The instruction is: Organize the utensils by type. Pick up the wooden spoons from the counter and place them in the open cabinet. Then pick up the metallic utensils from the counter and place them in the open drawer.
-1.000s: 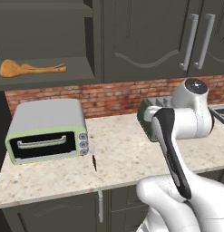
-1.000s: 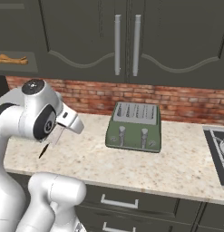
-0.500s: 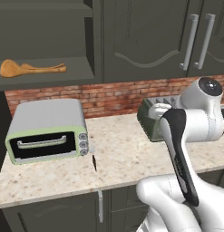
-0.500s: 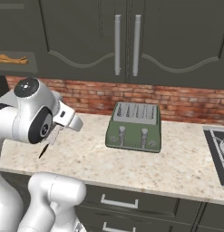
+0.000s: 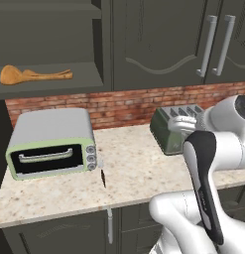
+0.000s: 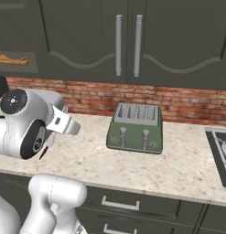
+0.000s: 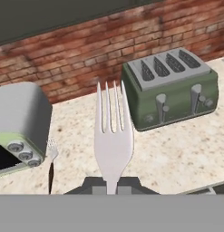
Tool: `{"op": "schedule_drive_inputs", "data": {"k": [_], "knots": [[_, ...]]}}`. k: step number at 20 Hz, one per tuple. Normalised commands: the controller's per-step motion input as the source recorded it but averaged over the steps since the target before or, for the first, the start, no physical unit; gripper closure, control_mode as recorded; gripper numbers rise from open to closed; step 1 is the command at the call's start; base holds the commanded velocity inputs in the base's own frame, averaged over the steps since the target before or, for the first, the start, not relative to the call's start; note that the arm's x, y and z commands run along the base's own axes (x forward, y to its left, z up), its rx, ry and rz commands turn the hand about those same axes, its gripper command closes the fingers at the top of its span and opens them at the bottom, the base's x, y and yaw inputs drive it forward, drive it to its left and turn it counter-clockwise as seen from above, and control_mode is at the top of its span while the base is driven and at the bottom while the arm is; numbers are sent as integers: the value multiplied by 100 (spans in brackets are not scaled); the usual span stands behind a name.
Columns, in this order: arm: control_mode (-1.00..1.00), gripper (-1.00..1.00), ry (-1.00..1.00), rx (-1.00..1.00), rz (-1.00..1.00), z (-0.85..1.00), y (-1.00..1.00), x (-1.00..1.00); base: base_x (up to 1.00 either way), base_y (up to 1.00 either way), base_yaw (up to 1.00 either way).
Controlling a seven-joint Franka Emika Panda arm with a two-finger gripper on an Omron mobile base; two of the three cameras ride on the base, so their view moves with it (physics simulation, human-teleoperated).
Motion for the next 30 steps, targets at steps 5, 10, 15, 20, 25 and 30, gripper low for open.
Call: {"op": "schedule_drive_inputs", "data": {"k": [5,10,15,20,25,30], "knots": [[-100,100,0,0,0,31,0,-15,0,0,0],[-100,100,0,0,0,2,0,0,0,0,0],[-100,100,0,0,0,0,0,0,0,0,0],[-100,100,0,0,0,0,0,0,0,0,0],[100,100,0,0,0,0,0,0,0,0,0],[100,100,0,0,0,0,0,0,-11,0,0]]}}
